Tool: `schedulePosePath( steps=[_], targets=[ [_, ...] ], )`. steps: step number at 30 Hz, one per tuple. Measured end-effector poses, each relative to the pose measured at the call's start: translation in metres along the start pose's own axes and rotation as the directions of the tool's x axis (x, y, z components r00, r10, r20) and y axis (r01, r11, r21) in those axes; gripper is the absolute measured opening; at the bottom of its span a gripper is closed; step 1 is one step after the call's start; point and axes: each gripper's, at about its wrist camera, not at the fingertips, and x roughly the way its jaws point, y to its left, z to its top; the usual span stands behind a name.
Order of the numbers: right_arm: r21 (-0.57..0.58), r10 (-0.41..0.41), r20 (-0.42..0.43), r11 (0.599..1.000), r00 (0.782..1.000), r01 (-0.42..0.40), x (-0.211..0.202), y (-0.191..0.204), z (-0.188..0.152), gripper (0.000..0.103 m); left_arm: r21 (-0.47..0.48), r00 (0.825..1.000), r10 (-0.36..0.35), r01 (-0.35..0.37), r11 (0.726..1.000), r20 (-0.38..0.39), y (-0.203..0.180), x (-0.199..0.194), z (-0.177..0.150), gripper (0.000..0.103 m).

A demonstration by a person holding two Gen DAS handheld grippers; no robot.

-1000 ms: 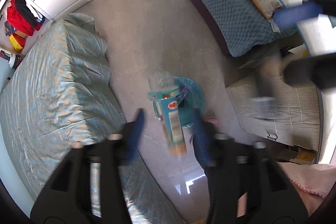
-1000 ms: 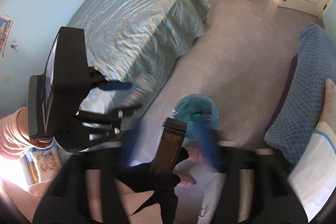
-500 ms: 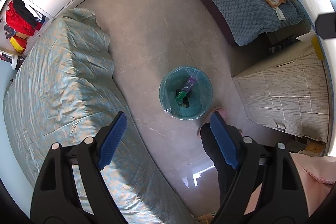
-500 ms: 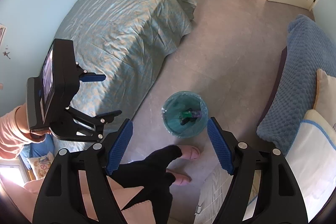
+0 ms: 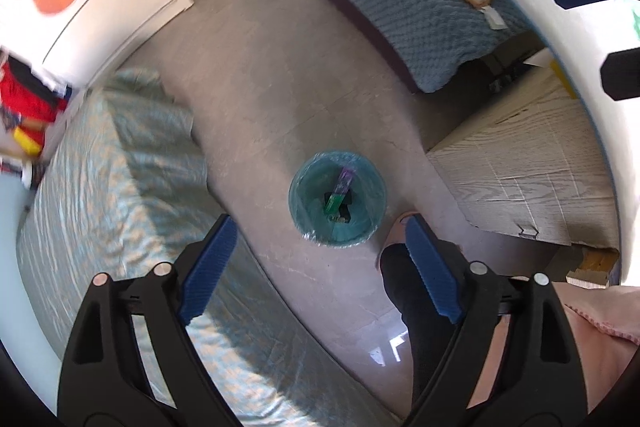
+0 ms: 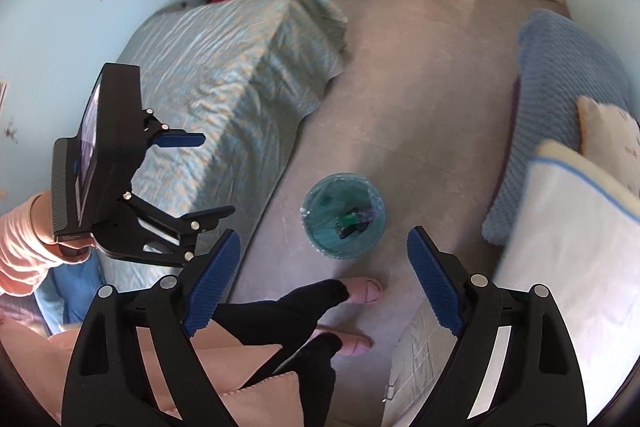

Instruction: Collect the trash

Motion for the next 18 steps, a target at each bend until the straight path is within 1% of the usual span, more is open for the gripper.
schedulePosePath(
  steps=[3,5,8,10,12,14,16,17,18],
  targets=[
    [0.083,-0.031,0.053,0.996,0.998,0.027,-0.022,-0.017,-0.022,0.087,0.073,1.000,-0.014,0.012,0.997,0.023,-0.020,-0.008,0.013,0.085],
    [0.135,-0.056,0.080,0.990,0.995,0.045,-0.035,-0.027,-0.037,0.088,0.141,0.999,-0.029,0.023,0.990,0.041,-0.041,-0.015,0.024,0.086],
    [0.220,-0.103,0.121,0.973,0.987,0.075,-0.056,-0.041,-0.068,0.088,0.246,0.995,-0.058,0.038,0.969,0.076,-0.074,-0.025,0.038,0.087],
    [0.283,-0.144,0.149,0.954,0.978,0.097,-0.072,-0.051,-0.092,0.088,0.322,0.991,-0.086,0.047,0.945,0.106,-0.096,-0.031,0.046,0.087],
    [0.363,-0.189,0.163,0.924,0.968,0.119,-0.087,-0.062,-0.120,0.088,0.415,0.988,-0.113,0.058,0.908,0.108,-0.124,-0.034,0.056,0.089],
    [0.435,-0.233,0.164,0.889,0.959,0.142,-0.098,-0.071,-0.145,0.089,0.489,0.986,-0.123,0.052,0.871,0.114,-0.148,-0.036,0.064,0.094],
    [0.502,-0.277,0.164,0.850,0.947,0.162,-0.110,-0.078,-0.172,0.089,0.572,0.982,-0.135,0.036,0.820,0.130,-0.176,-0.041,0.072,0.096],
    [0.538,-0.299,0.162,0.826,0.940,0.170,-0.116,-0.082,-0.187,0.089,0.600,0.980,-0.143,0.033,0.799,0.137,-0.187,-0.044,0.074,0.096],
    [0.574,-0.320,0.159,0.800,0.934,0.176,-0.121,-0.084,-0.201,0.089,0.638,0.978,-0.155,0.029,0.770,0.143,-0.202,-0.047,0.078,0.096]
  ],
)
